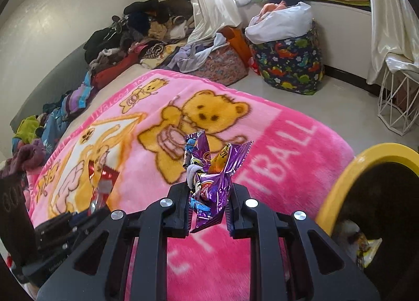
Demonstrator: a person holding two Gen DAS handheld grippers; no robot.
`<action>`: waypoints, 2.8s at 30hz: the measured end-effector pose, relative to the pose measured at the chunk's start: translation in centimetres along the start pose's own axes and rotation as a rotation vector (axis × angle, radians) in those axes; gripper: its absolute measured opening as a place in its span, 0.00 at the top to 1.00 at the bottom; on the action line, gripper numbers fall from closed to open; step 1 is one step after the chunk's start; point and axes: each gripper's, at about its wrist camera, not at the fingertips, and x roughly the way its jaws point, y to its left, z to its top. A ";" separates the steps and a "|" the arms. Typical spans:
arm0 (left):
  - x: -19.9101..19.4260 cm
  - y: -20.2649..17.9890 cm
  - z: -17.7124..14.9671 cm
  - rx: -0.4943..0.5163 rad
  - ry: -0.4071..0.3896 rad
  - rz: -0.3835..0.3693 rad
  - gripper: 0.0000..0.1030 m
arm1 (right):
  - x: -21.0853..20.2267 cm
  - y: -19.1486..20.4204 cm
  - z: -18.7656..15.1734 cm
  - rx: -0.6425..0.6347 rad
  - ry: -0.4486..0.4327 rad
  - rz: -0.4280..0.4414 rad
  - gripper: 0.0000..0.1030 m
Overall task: Collect trash
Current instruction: 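Carry the red candy tube and purple wrapper over the yellow bin with both tools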
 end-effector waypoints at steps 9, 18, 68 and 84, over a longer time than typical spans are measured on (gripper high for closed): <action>-0.6 -3.4 0.7 0.051 -0.023 -0.045 0.86 | -3.9 -1.6 -1.6 0.018 -0.036 -0.037 0.81; -0.8 -6.5 1.0 0.104 -0.034 -0.081 0.86 | -6.8 -3.9 -2.6 0.069 -0.077 -0.068 0.81; 5.1 -22.0 0.2 0.405 0.047 -0.277 0.85 | -14.9 -17.6 -7.1 0.351 -0.184 -0.321 0.79; 11.2 -23.0 0.3 0.388 0.176 -0.279 0.85 | -13.9 -17.7 -8.2 0.346 -0.111 -0.309 0.79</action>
